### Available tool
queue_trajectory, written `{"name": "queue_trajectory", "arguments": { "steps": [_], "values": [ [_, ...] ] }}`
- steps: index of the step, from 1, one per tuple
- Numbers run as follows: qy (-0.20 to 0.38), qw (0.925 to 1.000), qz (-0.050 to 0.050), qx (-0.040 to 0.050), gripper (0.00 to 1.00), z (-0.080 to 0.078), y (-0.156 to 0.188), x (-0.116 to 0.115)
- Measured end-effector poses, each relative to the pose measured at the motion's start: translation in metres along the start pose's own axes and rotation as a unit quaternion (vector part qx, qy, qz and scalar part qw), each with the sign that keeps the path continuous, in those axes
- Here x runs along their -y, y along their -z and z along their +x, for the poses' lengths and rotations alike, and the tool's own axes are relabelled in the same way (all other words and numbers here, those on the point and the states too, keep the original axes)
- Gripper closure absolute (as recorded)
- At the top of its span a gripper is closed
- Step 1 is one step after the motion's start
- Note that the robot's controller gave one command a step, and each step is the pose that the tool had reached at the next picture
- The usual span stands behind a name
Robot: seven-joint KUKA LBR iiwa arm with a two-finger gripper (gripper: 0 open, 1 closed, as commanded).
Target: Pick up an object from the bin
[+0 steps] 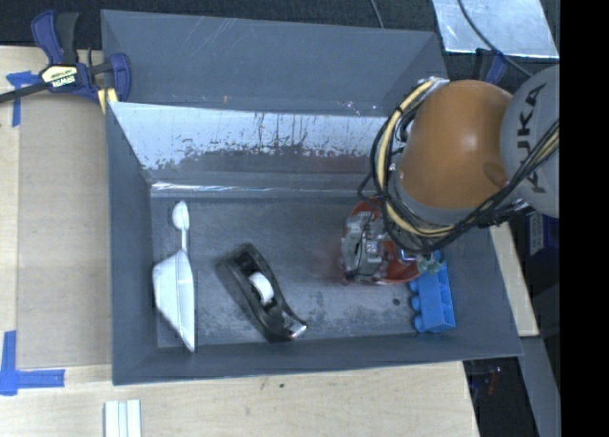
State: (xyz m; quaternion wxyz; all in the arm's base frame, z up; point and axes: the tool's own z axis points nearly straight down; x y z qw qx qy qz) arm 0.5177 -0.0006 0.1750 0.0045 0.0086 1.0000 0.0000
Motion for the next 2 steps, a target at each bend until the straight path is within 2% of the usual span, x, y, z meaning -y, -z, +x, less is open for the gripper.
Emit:
{"name": "queue_trajectory", "arguments": {
  "steps": [1,2],
  "values": [
    [-0.003,1.0000,0.000,-0.0040,1.00,0.003,0.019,0.000],
    [0.119,0.9929,0.000,-0.0002,1.00,0.020,0.087,-0.012]
  ]
}}
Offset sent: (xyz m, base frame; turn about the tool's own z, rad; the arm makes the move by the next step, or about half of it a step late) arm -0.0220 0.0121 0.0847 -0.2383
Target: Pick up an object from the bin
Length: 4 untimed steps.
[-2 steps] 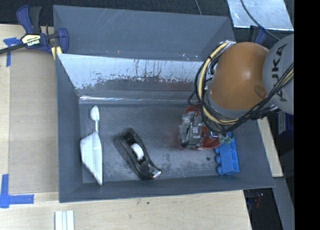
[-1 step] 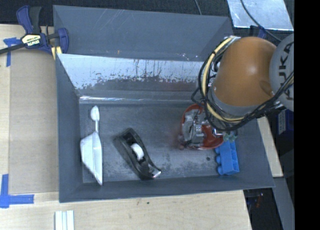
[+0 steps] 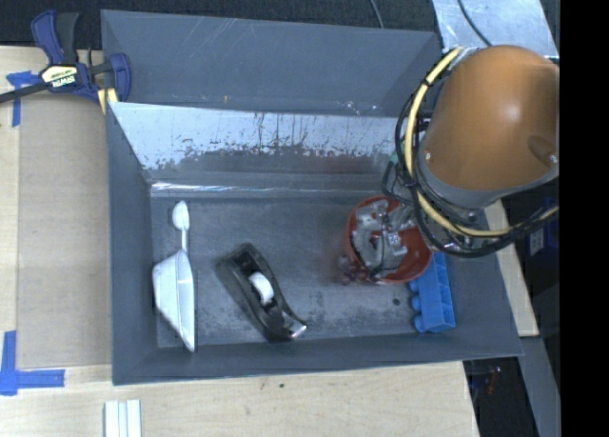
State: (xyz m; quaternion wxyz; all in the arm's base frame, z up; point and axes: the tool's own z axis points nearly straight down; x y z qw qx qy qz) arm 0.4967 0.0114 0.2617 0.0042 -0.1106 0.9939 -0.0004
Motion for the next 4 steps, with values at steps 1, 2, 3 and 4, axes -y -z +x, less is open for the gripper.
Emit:
{"name": "queue_trajectory", "arguments": {
  "steps": [1,2,3,4],
  "values": [
    [-0.125,0.9922,0.000,0.0025,1.00,-0.005,-0.058,0.012],
    [-0.032,0.9995,0.001,0.0068,1.00,-0.038,-0.064,0.002],
    [-0.110,0.9939,0.001,0.0040,1.00,-0.008,-0.065,0.026],
    [-0.100,0.9950,0.000,0.0068,1.00,-0.008,-0.094,0.033]
  ]
}}
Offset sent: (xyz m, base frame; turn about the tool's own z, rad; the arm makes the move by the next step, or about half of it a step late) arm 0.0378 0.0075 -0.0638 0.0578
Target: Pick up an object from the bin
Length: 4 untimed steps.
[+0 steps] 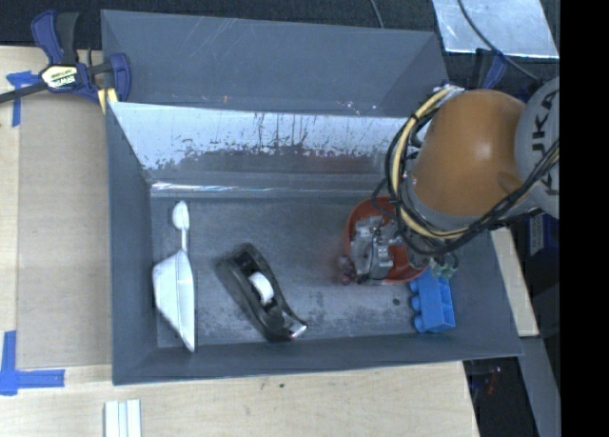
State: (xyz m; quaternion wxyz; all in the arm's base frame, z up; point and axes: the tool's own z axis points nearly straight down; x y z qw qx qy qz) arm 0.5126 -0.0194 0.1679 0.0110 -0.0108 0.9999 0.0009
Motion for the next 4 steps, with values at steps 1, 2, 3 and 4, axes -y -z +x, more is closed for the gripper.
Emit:
{"name": "queue_trajectory", "arguments": {
  "steps": [1,2,3,4],
  "values": [
    [0.055,0.9985,0.002,0.0035,1.00,-0.008,-0.087,0.008],
    [0.035,0.9994,0.001,0.0011,1.00,-0.005,0.020,0.001],
    [0.035,0.9994,0.001,0.0043,1.00,-0.008,0.053,0.001],
    [0.100,0.9949,0.003,0.0103,1.00,-0.023,0.155,0.022]
  ]
}}
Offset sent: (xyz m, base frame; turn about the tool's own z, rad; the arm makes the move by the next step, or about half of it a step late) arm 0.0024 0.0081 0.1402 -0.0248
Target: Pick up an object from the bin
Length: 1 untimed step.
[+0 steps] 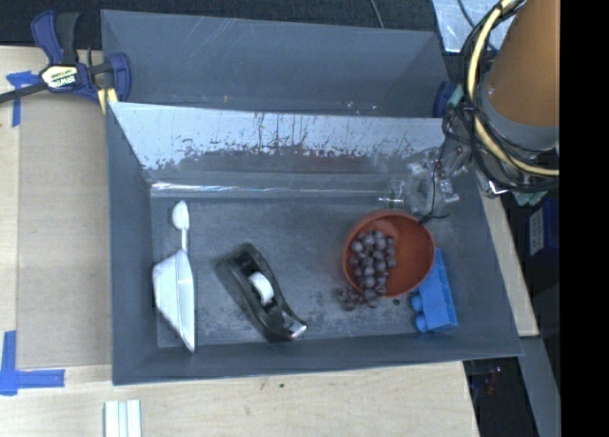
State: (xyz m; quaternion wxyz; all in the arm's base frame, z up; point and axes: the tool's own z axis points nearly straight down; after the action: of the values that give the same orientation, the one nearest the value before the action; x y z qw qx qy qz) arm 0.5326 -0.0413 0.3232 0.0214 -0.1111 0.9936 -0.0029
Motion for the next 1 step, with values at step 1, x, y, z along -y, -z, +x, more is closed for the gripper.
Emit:
{"name": "queue_trajectory", "arguments": {
  "steps": [1],
  "values": [
    [-0.048,0.9988,-0.002,-0.0048,1.00,0.0074,-0.1333,-0.0198]
  ]
}}
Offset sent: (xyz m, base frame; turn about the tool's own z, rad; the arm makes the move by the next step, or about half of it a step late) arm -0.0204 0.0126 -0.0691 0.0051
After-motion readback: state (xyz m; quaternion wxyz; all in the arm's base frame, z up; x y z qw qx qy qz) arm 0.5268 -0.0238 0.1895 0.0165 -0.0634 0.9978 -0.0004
